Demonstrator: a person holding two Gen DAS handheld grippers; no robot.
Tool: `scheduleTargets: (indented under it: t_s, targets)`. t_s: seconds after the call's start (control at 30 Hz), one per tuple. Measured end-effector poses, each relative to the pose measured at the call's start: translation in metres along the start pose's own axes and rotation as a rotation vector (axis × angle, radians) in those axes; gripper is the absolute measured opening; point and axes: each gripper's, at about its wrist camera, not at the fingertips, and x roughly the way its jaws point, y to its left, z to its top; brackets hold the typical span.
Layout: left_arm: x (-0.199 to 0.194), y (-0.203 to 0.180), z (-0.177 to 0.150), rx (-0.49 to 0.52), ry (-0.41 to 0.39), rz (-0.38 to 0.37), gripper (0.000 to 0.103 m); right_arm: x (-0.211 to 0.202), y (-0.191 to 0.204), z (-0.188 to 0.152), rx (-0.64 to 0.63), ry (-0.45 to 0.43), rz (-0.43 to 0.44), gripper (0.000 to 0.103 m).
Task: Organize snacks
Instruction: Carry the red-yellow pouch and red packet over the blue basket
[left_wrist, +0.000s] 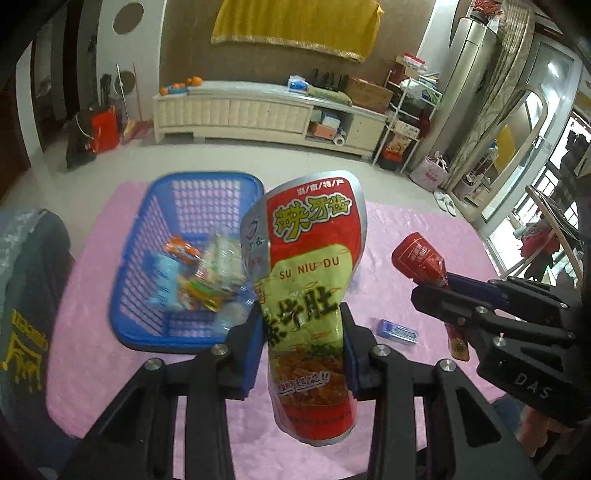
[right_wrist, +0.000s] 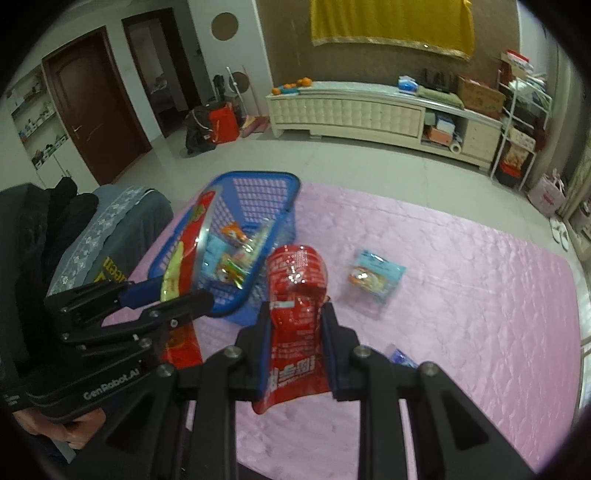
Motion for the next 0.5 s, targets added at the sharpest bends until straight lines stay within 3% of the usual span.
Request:
scheduleTargets:
  t_s: [0.5]
  targets:
    - [-0.011, 0.059, 0.032, 0.048, -0.060, 0.078, 0.034, 0.047, 0.054, 0.039, -0.064, 0.015, 0.076, 0.029]
